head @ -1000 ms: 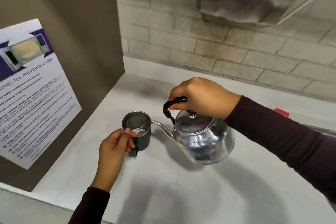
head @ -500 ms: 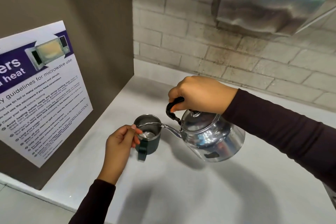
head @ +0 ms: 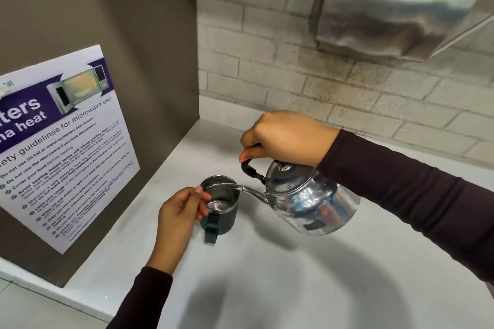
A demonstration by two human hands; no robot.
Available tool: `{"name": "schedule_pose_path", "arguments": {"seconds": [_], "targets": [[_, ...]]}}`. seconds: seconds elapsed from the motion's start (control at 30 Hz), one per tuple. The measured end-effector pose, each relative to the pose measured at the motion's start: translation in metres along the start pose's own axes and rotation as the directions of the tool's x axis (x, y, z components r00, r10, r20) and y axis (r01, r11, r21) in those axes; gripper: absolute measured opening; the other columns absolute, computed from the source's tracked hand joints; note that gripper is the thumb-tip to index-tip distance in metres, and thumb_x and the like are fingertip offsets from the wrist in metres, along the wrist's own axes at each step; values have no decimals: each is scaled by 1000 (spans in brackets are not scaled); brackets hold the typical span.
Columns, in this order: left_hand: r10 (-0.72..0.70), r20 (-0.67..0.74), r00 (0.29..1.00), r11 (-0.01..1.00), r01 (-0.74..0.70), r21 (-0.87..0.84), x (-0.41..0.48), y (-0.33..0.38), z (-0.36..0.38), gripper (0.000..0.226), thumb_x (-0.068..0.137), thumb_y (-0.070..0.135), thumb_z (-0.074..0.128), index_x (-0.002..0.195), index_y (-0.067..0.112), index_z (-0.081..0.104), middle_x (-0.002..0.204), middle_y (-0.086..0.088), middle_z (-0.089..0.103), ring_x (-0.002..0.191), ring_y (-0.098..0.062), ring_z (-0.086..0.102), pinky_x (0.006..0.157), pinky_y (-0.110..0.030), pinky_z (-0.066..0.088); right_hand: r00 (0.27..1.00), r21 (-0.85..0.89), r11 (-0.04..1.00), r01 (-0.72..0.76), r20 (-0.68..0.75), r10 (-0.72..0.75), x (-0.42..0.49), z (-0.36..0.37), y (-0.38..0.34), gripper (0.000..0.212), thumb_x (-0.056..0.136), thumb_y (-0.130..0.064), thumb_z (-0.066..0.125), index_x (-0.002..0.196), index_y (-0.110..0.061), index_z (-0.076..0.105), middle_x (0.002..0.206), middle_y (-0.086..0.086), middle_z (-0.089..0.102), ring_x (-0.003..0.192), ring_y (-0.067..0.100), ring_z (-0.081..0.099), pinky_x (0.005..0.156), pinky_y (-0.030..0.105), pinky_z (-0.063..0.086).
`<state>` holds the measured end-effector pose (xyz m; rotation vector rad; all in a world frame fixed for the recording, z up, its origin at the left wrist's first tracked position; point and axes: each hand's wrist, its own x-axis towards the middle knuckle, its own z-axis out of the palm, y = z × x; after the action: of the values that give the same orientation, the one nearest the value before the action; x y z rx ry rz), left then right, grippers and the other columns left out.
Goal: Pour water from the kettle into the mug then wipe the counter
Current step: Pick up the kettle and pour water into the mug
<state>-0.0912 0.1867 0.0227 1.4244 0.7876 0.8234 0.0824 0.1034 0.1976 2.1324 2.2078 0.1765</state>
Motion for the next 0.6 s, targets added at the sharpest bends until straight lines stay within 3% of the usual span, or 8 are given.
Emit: {"name": "schedule_pose_path", "arguments": {"seconds": [0.37,0.6], "targets": [[1,-15,1000,1000,-1,13,-4,6,-3,32,96,18,48,72,11,68,48,6,58,48,0,50,54,-10,44,999,-82,996,38,-15,-39,-1,-8,-3,43,89,-37,59,58,-15,38,43,-2,24,38,11,23,41,23,11],[-6,-11,1000,1000,6,28,-5,7,-2,32,96,20,48,73,12,69,49,6,58,49,-1,49,57,-14,44,999,-92,994,53,11,-52,0,-15,-8,42,90,-37,58,59,-15,40,44,-2,26,39,11,25,41,24,15]]}}
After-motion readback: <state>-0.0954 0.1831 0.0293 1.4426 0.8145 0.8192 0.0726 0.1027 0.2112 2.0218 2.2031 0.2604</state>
